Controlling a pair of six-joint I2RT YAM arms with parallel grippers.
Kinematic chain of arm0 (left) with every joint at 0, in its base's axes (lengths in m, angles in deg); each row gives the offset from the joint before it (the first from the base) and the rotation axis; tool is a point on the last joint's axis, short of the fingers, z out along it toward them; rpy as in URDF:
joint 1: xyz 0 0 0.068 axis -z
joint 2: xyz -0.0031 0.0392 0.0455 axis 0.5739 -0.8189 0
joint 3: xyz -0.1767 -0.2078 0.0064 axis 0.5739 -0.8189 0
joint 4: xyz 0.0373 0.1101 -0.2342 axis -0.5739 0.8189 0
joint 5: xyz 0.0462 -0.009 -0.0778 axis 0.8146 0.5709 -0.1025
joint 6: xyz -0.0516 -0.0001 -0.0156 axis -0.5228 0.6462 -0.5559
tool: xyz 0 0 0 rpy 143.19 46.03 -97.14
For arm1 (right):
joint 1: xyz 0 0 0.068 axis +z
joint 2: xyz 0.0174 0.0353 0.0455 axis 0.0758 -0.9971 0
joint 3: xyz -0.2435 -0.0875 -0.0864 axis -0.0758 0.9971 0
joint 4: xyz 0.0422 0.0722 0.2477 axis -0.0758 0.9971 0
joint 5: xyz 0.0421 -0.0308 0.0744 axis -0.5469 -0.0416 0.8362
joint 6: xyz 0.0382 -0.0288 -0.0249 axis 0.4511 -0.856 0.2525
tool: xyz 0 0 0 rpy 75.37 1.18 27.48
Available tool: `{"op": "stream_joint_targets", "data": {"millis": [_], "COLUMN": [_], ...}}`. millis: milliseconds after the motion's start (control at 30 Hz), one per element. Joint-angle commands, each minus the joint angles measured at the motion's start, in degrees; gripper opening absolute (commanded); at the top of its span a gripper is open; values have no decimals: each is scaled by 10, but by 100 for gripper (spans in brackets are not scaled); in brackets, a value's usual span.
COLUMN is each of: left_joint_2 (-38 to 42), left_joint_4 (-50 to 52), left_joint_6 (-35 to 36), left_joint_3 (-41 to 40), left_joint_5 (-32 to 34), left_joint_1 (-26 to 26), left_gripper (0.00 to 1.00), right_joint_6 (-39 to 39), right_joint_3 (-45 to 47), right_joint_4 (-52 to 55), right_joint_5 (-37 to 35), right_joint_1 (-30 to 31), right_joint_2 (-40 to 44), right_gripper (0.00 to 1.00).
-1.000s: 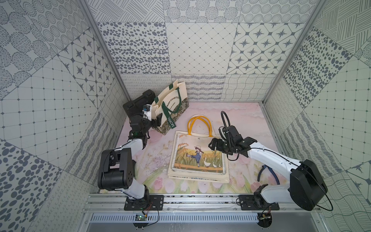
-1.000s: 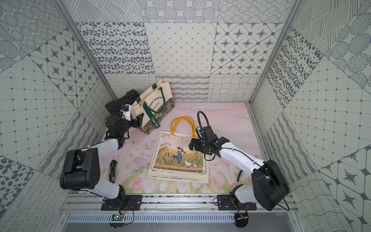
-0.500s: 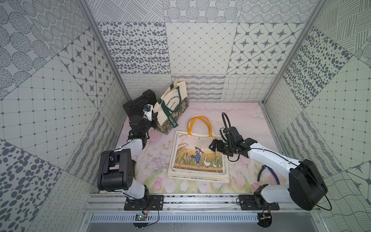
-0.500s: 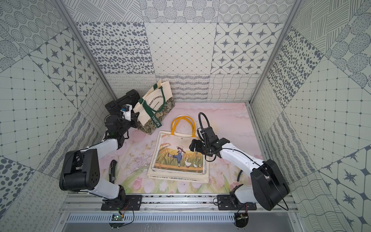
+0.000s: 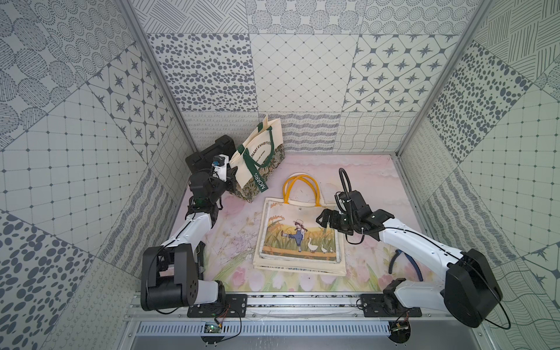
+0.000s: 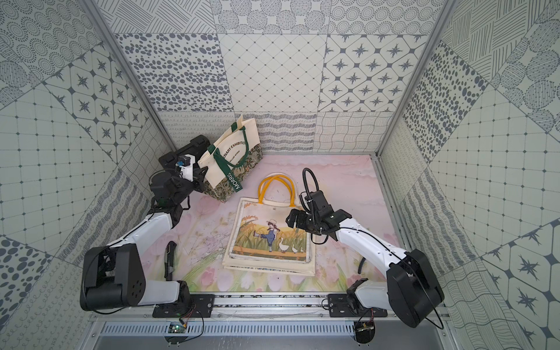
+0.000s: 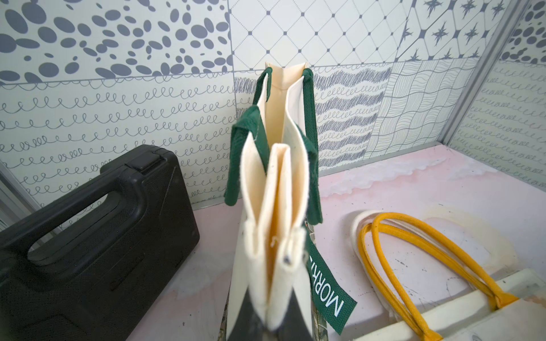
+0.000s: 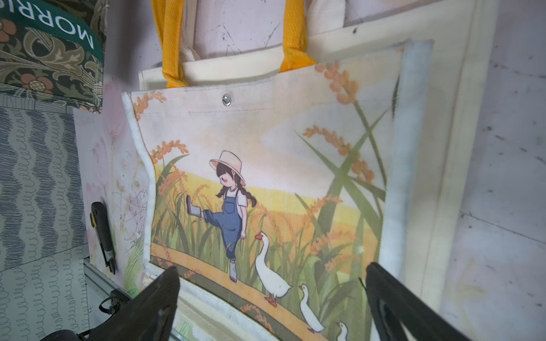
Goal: Put away the canvas bag
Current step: Pick up the canvas bag from the center of the board, then press the canvas bag.
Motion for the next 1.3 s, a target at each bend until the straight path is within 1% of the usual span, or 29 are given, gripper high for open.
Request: {"op": "stream_joint_targets", "data": {"millis": [0,133,200,267,333,433,500,567,633,767,867,933,1167,1267], "left_joint_2": [46,77,98,120,138,146,145,142,133,112,98,93,71,64], "left_joint_4": [-38,-16,13,61,116,159,185,201,201,197,227,237,231,229], "left_joint_6": [-44,-72,-61,-33,-7,-1,6,12,1,-15,10,21,-2,-6], "left_joint_3": [16,18,14,15,18,23,25,23,21,24,31,33,51,51], "left_joint_5": [-97,-174,-195,-213,-226,-254,-261,-268,-280,-330,-343,-355,-425,-441], "left_joint_1": [-1,12,32,60,96,144,172,191,201,222,246,255,280,290], "left_gripper": [0,0,0,0,0,0,0,0,0,0,0,0,0,0], "right_joint_6": [-11,-63,-92,-128,-171,-236,-270,-297,-322,-369,-389,-391,-415,-422], "right_joint_3": [3,-41,-80,-125,-169,-226,-261,-287,-314,-360,-369,-359,-296,-283], "right_joint_4": [14,70,109,137,153,158,166,172,185,232,248,242,213,215], "right_joint_5": [-20,-61,-76,-77,-64,-14,14,33,38,52,44,29,20,21], "right_joint_1": [-2,-3,-6,-8,-8,-6,0,7,16,19,19,19,20,20], "right_joint_2": [22,34,38,44,52,62,67,74,78,69,63,65,83,80], "right_gripper": [99,99,99,99,99,99,99,99,99,99,99,99,99,98]}}
